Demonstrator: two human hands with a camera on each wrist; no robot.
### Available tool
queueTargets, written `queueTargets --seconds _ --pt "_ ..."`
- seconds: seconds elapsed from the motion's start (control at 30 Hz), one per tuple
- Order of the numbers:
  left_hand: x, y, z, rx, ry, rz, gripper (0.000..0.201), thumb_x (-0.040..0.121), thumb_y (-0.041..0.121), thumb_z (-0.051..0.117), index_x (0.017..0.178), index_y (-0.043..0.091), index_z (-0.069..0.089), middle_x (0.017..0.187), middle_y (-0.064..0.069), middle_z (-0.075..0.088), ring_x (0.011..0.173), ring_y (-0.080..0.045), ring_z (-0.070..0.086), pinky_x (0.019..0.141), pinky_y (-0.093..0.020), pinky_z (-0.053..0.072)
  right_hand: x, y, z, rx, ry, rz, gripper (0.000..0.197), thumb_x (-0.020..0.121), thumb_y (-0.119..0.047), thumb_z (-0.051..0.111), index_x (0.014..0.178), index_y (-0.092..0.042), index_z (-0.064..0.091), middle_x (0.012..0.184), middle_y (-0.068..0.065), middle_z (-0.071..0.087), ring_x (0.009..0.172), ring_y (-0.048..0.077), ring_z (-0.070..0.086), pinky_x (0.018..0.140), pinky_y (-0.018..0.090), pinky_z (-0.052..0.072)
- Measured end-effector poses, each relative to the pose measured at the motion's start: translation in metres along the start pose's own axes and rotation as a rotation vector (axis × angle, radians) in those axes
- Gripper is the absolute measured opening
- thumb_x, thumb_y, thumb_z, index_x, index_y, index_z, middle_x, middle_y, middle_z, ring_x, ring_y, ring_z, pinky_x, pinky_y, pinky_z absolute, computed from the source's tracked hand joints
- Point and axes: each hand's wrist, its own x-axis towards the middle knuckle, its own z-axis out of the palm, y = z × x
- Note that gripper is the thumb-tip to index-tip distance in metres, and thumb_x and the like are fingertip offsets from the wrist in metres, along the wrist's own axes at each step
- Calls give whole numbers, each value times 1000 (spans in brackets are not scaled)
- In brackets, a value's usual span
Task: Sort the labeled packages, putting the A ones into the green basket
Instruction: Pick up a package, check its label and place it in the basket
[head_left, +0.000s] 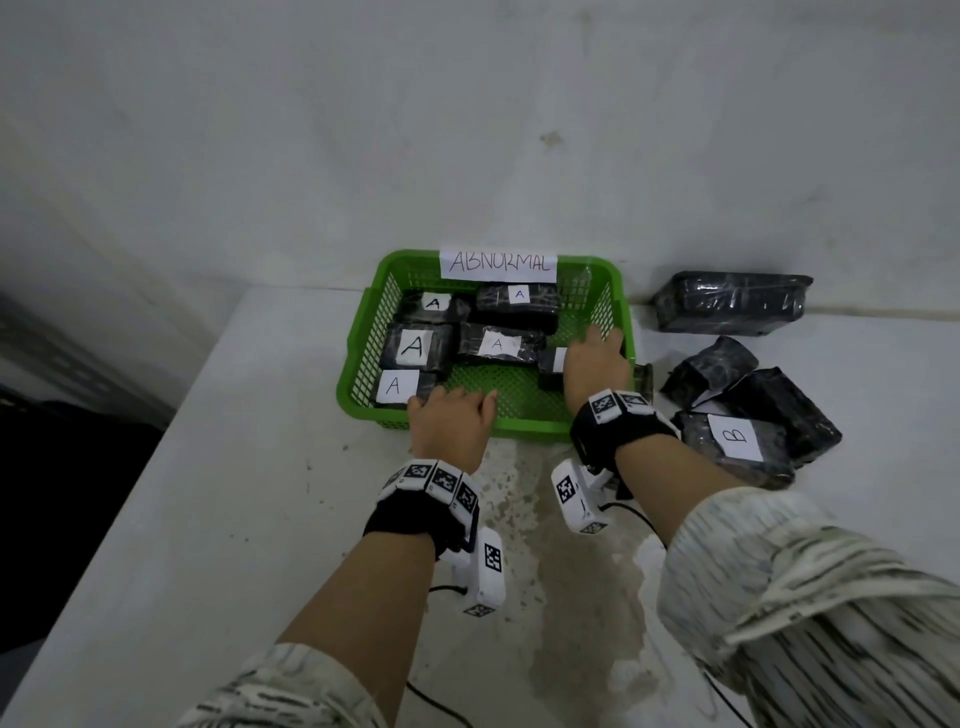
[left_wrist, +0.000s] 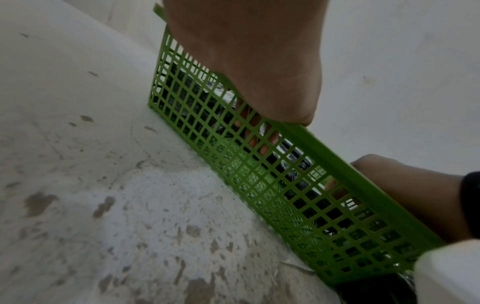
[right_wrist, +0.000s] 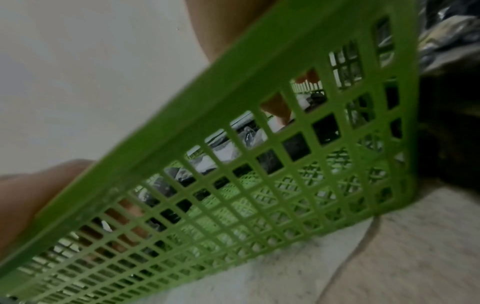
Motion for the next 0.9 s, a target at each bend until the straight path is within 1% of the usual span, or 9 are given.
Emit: queueTargets --seconds 0.1,0.2,0.3,0.4,0.5,0.6,0.7,0.8,0.9 --pt "1 -1 0 6 -17 0 49 100 42 22 106 19 64 105 -2 65 104 -24 52 88 -38 32 1 1 1 25 27 -40 25 93 2 42 115 2 55 125 17 45 105 33 56 72 38 50" --pt "1 0 -1 17 -24 2 49 100 42 21 107 20 64 106 -1 65 104 -23 52 88 -39 32 3 4 -1 28 -8 -82 26 94 1 42 116 2 55 117 16 53 99 33 64 75 41 51" --pt "0 0 -1 14 -24 -1 50 100 43 20 106 19 64 106 -2 65 105 -23 52 90 -39 32 5 7 -2 10 -58 -111 27 96 -1 40 117 3 58 118 16 52 101 33 63 79 40 50" --pt "0 1 -2 18 -37 -1 50 100 43 20 108 19 64 109 -2 64 106 -23 52 91 -39 32 11 8 -1 36 -148 -124 32 97 -2 37 125 5 54 131 19 45 106 34 61 84 40 48" --pt "2 0 -6 19 -88 7 51 100 43 18 112 19 62 114 -4 63 111 -24 51 94 -42 32 14 10 1 67 -240 -165 34 97 -1 35 126 7 52 141 24 34 104 36 61 85 40 49" --pt "6 0 -11 -8 -191 4 51 100 43 16 121 20 57 124 -7 58 118 -26 47 100 -45 29 15 12 -4 167 -245 -163 32 98 -4 38 123 6 54 133 25 44 106 37 61 87 39 48" --pt "8 4 -14 -83 -230 -44 46 99 43 22 121 19 54 126 -8 55 118 -27 48 103 -48 27 11 19 -12 332 -152 -137 30 95 -4 44 121 2 56 127 20 51 110 36 57 90 39 47" --pt "7 19 -16 -156 -199 -66 39 99 41 28 116 20 55 122 -6 55 114 -26 50 103 -49 26 -1 36 -14 584 75 -165 34 92 -5 47 124 -10 57 126 14 50 109 33 55 89 39 47" --pt "1 48 -16 -203 -207 -15 38 99 41 29 117 20 55 122 -6 54 116 -26 49 104 -51 24 -12 63 -13 678 291 -156 30 90 -7 51 117 -12 60 120 13 52 111 28 51 84 36 45"
